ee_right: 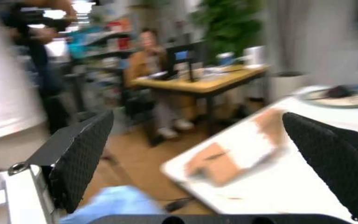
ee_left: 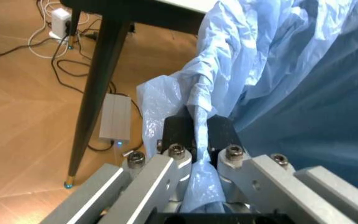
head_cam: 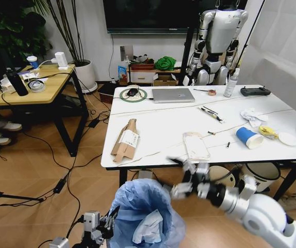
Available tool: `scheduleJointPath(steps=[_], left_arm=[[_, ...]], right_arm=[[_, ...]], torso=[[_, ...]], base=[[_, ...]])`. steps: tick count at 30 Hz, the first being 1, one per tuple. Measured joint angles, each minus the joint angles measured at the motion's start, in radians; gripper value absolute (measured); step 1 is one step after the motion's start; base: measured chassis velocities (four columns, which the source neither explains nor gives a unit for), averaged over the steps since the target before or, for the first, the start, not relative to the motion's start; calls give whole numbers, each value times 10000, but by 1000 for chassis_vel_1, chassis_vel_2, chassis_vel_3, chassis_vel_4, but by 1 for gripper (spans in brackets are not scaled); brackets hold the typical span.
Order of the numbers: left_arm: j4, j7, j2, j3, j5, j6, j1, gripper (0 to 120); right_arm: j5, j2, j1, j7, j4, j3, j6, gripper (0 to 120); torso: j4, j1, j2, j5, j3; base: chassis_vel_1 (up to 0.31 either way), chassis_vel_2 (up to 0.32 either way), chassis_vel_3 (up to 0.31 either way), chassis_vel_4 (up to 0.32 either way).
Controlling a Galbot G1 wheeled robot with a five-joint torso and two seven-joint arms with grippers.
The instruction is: Pick up the trash bin and place the trash from the table into it.
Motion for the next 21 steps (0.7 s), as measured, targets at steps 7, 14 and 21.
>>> scheduleJointPath(steps=[7, 14, 21], left_arm=[[-56, -371, 1344, -218, -1295, 232, -620, 0], [246, -301, 2122, -115, -1500, 268, -732, 0], [343, -48, 1505, -216, -981, 192, -475, 0]], right_arm=[[-514, 280, -672, 1818, -60, 1165, 392, 100], [67, 287, 1194, 3385, -304, 312, -1338, 100], [900, 794, 4631, 4738, -1531, -2532, -2022, 100]], torso=[[-3, 0, 0, 1, 0], [-2, 0, 0, -2, 1], [4, 1, -1, -1, 1]], base=[[0, 0, 0, 0], [0, 0, 0, 0], [0, 0, 0, 0]])
